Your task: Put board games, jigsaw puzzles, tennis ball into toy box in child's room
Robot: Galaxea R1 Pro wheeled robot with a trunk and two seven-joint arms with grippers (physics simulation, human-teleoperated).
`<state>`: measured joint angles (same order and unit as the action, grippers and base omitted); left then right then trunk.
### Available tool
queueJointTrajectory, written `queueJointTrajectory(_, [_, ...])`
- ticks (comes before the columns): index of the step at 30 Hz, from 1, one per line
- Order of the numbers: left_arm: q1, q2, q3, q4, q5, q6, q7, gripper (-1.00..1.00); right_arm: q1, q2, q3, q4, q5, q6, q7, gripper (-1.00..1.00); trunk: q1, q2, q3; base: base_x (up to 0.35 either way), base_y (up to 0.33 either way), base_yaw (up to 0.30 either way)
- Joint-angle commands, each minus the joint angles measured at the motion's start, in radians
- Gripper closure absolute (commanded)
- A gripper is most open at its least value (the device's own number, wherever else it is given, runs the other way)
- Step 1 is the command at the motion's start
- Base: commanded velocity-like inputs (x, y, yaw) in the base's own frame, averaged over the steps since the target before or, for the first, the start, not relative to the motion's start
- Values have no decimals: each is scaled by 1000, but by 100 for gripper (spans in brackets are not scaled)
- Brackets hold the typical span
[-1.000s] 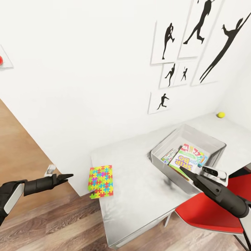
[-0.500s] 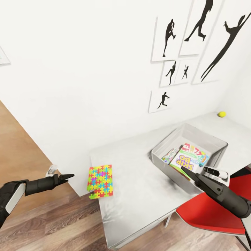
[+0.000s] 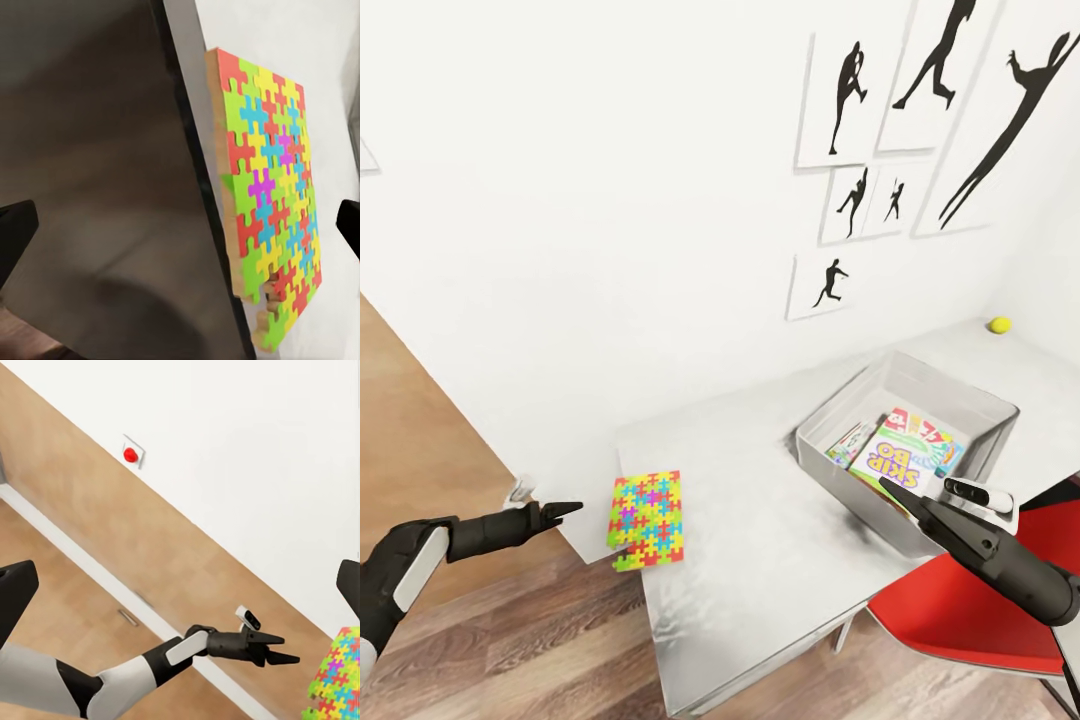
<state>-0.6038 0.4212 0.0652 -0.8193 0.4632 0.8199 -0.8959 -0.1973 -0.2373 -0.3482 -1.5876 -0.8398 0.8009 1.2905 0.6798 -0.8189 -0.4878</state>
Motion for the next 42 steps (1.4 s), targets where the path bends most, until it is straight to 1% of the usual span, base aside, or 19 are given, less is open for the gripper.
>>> queueJointTrajectory(1, [-1,-3,1,0,2,5,-1,-100,-1,0,0,0,-4,7,-3,-100,4,-8,-4,0,0,0])
queueJointTrajectory(4, [-1,-10,1,0,2,4,1,-100,-1,0,0,0,-4,6,-15,-100,16,-29,-14,0,0,0])
queueJointTrajectory(8, [-1,-17,0,0,3,5,-3,-100,-1,0,0,0,-4,3,-29,-100,16,-29,-14,0,0,0])
queueJointTrajectory(18, [-1,-19,-1,-1,3,6,-7,-100,-1,0,1,0,-4,0,-34,-100,16,-29,-14,0,-7,0])
queueJointTrajectory(35, [-1,-19,-1,-1,3,3,-11,-100,-1,0,0,0,-5,-1,-31,-100,16,-29,-14,-8,-99,0])
queueJointTrajectory(42, [-1,-19,-2,-1,3,3,-12,-100,-1,0,0,0,-5,-3,-30,-100,16,-29,-14,0,-39,0])
